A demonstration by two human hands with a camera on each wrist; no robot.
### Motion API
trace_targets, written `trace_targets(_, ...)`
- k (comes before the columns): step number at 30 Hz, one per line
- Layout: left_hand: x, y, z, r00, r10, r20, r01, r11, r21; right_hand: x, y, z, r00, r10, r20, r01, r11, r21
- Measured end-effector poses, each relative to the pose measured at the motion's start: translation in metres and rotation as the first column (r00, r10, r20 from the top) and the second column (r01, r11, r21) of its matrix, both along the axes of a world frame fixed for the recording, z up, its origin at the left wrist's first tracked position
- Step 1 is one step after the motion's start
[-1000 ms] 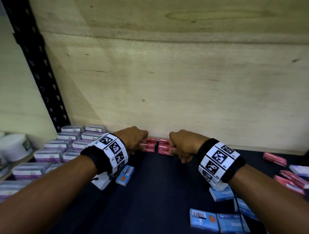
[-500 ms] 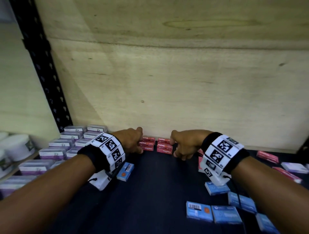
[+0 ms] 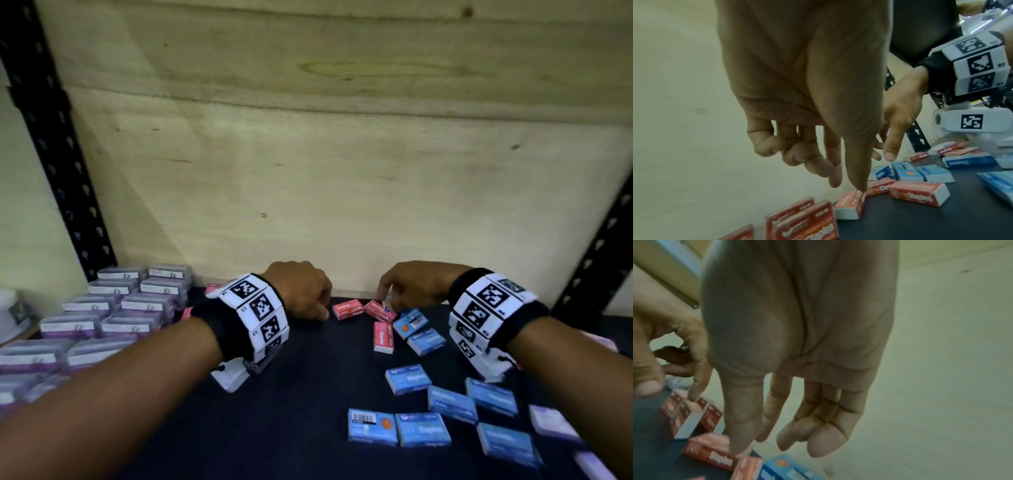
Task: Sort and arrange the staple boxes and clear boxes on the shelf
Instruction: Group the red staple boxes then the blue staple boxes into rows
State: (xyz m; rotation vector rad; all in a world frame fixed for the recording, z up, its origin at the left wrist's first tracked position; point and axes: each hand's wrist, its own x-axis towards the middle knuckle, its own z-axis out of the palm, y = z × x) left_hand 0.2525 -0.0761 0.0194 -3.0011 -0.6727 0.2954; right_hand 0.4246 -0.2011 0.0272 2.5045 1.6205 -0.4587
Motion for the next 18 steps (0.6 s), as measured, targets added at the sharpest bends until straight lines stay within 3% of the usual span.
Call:
trace_targets(9,0.057,-0.011,-0.012,0.994,-0.057,-0.089,0.071,0.982,0.175,0.011,0.012,-0.014,0.987,0.146,0.063,-0.143,0.988,-0.051)
trace_targets(14,0.069,-0.013,-0.017,0.988,-0.031,-0.153,0.061,0.978,0.200,0.017,0.020,-0.023,0.985,0.161,0.059,-0.158,0.986,-0.057)
trace_targets(18,0.076,-0.010,-0.026,0.992,-0.025,-0.125,0.047,0.983,0.175,0.019,0.022,-0.028,0.987,0.156,0.047,-0.154,0.987,-0.047)
